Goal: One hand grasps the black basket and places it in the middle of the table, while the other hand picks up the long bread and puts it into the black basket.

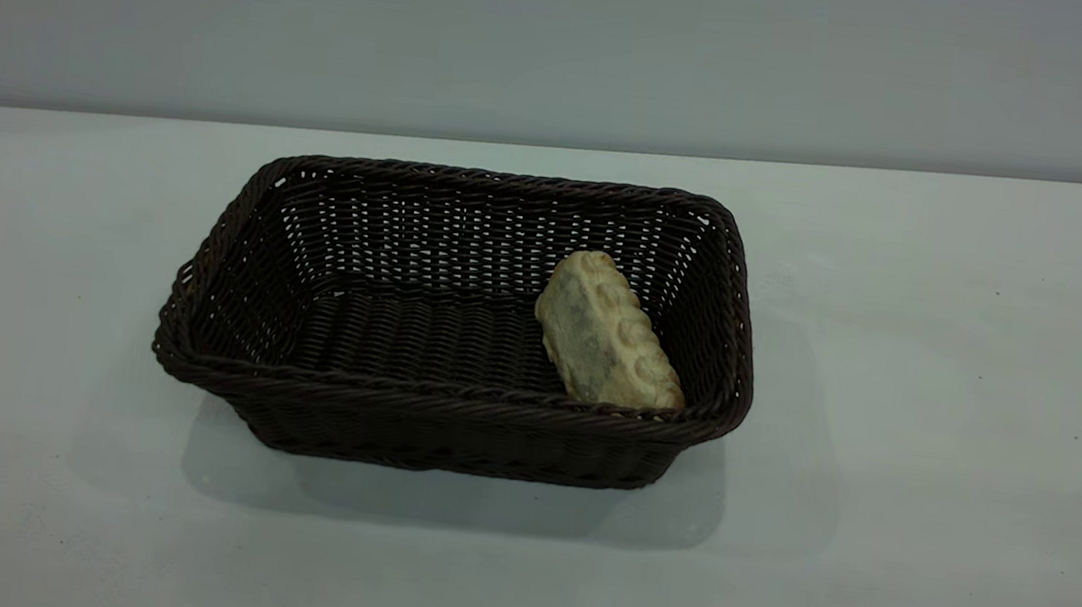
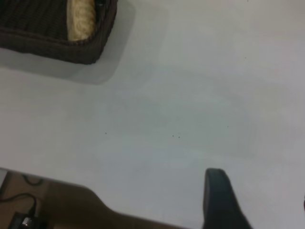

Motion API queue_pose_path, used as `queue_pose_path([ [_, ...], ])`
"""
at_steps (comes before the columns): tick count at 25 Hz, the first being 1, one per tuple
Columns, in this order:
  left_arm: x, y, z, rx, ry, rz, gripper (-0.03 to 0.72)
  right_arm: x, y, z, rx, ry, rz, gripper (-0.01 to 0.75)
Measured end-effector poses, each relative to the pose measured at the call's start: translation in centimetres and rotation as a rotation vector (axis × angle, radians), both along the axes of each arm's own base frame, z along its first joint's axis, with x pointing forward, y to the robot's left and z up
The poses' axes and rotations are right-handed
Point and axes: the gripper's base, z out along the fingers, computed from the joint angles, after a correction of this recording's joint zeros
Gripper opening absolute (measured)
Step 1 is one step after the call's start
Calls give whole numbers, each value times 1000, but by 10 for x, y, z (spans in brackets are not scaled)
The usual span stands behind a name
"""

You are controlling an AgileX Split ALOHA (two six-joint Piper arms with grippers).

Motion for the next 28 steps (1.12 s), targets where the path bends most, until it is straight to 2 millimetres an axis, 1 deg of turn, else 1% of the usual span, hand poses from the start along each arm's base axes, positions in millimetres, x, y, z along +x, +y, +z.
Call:
queue_pose_path([
  [3,0,0,0,0,0,0,532,0,0,0,0,0,-4,401],
  [13,-8,1,-1,-5,-64,0,532,1,-1,0,2,0,-160,401],
  [28,-9,1,-1,-2,-64,-2,532,1,-1,0,6,1,-164,401],
])
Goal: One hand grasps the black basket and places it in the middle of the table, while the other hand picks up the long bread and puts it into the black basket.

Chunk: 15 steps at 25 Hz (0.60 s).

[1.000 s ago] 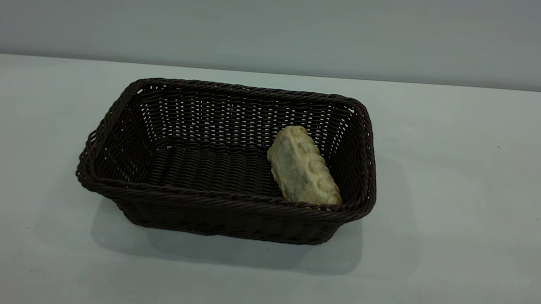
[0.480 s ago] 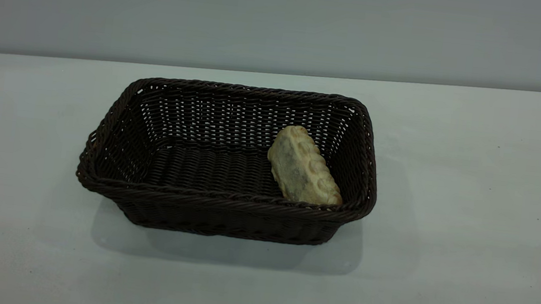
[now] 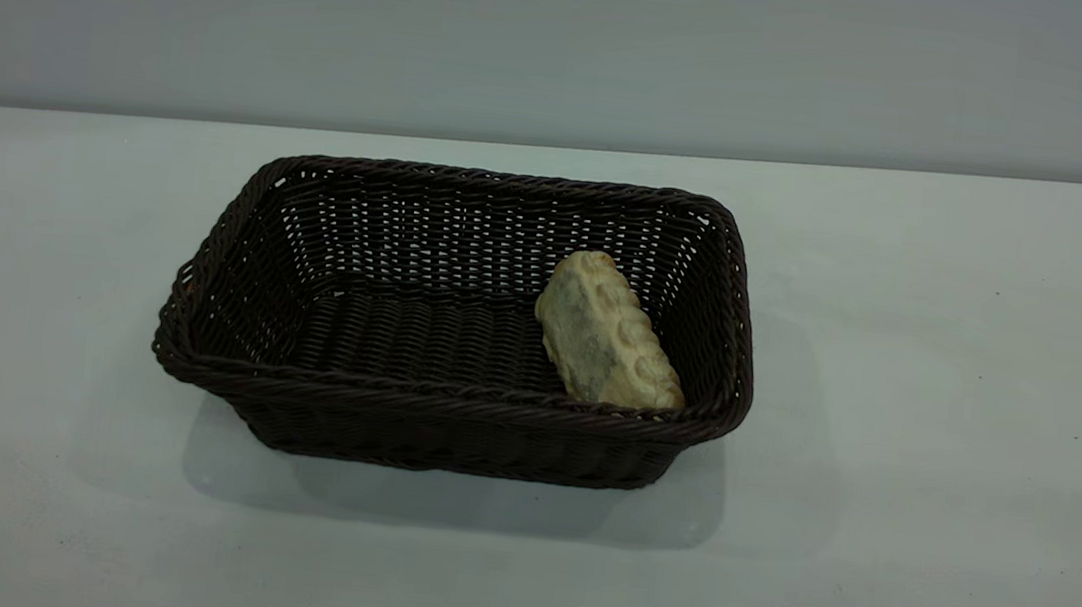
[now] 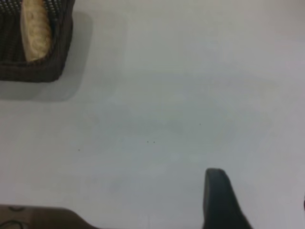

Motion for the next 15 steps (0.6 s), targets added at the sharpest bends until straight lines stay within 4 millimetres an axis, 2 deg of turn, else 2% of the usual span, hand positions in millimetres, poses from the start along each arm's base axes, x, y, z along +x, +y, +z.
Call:
queue_pose_path([
  [8,0,0,0,0,0,0,532,0,-4,0,-95,-5,10,401],
  [15,0,0,0,0,0,0,532,0,-6,0,-91,-4,-8,401],
])
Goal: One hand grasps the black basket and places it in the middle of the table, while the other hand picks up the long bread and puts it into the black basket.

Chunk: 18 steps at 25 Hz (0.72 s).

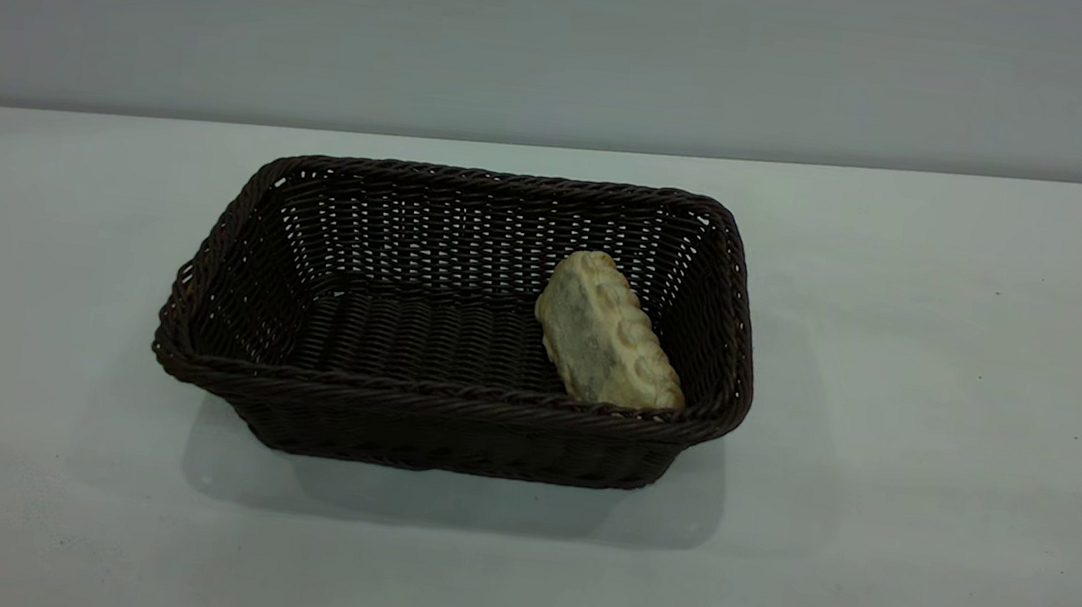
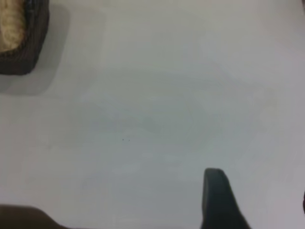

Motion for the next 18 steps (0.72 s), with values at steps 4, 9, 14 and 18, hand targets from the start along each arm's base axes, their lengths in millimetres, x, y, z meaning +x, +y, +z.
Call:
queue_pose_path([
  [4,0,0,0,0,0,0,532,0,0,0,7,0,-6,401],
  [9,0,0,0,0,0,0,532,0,0,0,9,0,-8,401],
  [14,0,0,0,0,0,0,532,0,0,0,11,0,-9,401],
  [18,0,0,0,0,0,0,532,0,0,0,11,0,-9,401],
])
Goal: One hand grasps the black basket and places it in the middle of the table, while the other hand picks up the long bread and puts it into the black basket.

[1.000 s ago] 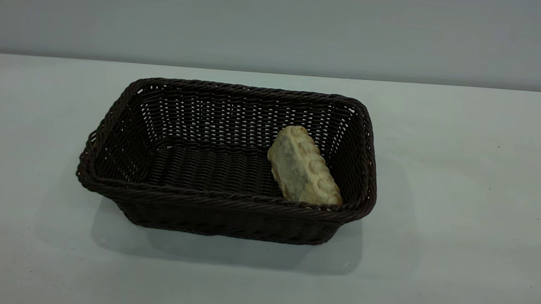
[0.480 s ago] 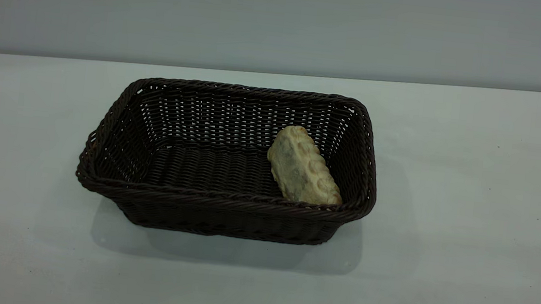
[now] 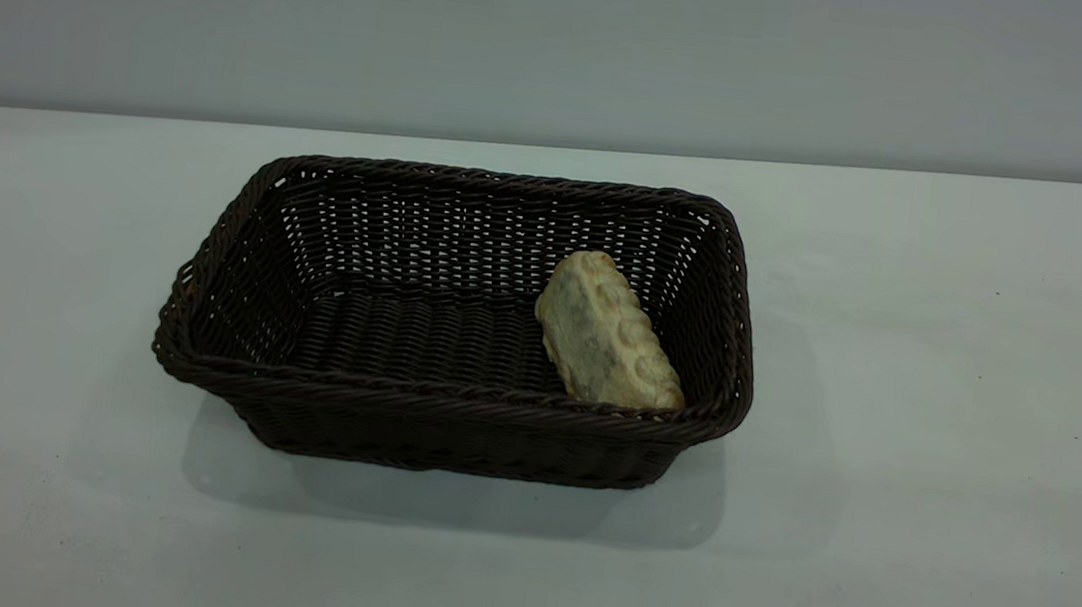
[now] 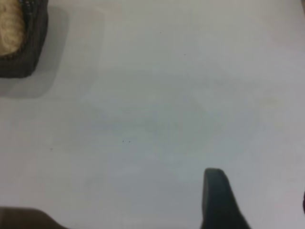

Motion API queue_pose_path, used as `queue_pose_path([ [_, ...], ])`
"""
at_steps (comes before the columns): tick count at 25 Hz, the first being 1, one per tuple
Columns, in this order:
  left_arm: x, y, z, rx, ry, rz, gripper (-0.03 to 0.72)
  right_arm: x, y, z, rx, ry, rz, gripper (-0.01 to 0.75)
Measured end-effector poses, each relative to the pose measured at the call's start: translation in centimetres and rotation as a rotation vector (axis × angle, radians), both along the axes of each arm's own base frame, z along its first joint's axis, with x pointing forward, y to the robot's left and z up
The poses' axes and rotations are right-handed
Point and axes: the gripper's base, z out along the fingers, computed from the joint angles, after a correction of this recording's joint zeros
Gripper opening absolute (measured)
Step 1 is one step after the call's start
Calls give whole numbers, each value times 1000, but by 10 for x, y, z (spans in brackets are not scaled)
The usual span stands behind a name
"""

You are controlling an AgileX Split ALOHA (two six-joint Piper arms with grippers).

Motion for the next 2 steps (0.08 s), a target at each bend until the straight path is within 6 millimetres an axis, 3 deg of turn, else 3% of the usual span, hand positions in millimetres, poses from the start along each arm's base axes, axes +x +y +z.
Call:
queue_pose_path([
  [2,0,0,0,0,0,0,532,0,0,0,0,0,0,401],
])
